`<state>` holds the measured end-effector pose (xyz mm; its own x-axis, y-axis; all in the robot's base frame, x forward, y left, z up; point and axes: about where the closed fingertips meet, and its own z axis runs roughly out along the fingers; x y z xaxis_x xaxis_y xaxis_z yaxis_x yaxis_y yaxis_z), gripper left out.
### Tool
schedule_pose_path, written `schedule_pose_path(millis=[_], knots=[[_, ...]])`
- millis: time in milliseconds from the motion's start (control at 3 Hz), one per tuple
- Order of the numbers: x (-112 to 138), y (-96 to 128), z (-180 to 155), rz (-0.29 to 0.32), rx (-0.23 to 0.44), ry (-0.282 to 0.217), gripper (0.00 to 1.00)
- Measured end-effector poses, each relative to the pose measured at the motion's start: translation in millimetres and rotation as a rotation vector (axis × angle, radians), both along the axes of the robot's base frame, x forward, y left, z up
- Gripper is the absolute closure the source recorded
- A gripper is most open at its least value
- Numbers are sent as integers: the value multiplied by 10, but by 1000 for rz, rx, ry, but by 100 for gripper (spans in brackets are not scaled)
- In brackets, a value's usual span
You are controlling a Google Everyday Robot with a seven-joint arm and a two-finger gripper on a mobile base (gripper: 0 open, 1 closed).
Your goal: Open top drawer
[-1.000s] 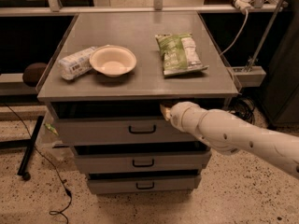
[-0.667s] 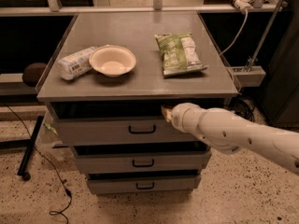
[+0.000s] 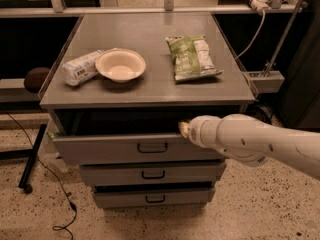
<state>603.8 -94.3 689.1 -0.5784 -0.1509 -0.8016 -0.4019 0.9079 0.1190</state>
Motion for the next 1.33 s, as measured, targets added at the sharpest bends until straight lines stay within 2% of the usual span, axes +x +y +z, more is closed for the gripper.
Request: schedule_pose_path(millis=[333, 667, 1000, 1333], knots=[[-60, -34, -6, -1, -5, 18, 100], [-198, -103, -35, 6, -19, 57, 100], [-198, -103, -24, 6, -19, 57, 100], [-309, -170, -47, 34, -45, 84, 100]])
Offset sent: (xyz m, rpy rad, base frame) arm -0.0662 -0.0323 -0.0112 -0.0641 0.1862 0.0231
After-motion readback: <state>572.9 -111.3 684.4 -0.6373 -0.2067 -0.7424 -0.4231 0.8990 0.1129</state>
